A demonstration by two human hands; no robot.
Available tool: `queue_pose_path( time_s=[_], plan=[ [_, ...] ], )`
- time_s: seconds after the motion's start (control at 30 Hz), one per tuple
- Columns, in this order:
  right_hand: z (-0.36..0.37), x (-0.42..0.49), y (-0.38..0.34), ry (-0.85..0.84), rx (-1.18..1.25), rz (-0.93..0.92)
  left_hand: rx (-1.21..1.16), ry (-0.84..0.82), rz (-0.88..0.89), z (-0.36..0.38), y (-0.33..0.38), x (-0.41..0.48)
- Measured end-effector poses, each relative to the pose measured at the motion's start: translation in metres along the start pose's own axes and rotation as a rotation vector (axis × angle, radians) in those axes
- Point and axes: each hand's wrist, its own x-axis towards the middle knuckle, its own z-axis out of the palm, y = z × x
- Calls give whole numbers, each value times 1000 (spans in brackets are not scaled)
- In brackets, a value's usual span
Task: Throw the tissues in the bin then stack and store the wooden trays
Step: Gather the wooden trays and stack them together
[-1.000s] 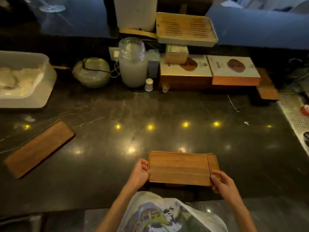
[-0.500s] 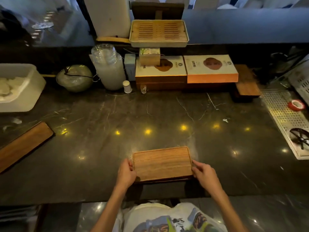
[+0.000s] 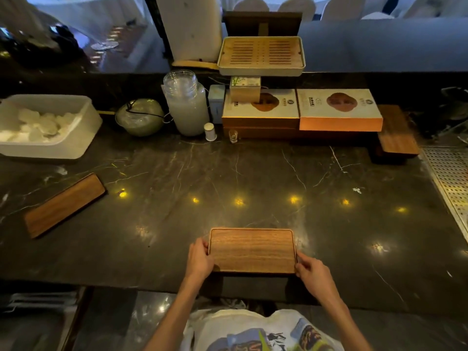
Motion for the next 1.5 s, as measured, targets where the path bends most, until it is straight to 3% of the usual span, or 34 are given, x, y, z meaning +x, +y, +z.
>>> queue_pose_path(
  time_s=[0.23, 0.4, 0.73, 1.0, 1.1, 1.17, 1.3, 1.5],
  plan=[
    [4, -5, -10, -33, 257, -21, 19, 16, -19, 6, -4, -1],
    [9, -8, -20, -143, 440, -4, -11, -2, -23, 12, 2, -1],
    [19, -7, -27, -123, 434, -8, 100, 79, 9, 10, 6, -2],
    [11, -9, -44, 36, 231, -16, -69, -214, -57, -14, -9, 11],
    [19, -4, -82, 197, 4, -66, -110, -262, -68, -46, -17, 25],
    [33, 4, -122, 184, -60, -109, -115, -248, -61, -77, -25, 36],
    [83, 23, -224, -26, -151, -262, -125, -188, -88, -158, -51, 69],
    [183, 33, -374, -330, -320, -418, -170, 55, -279, -293, -116, 128]
  ],
)
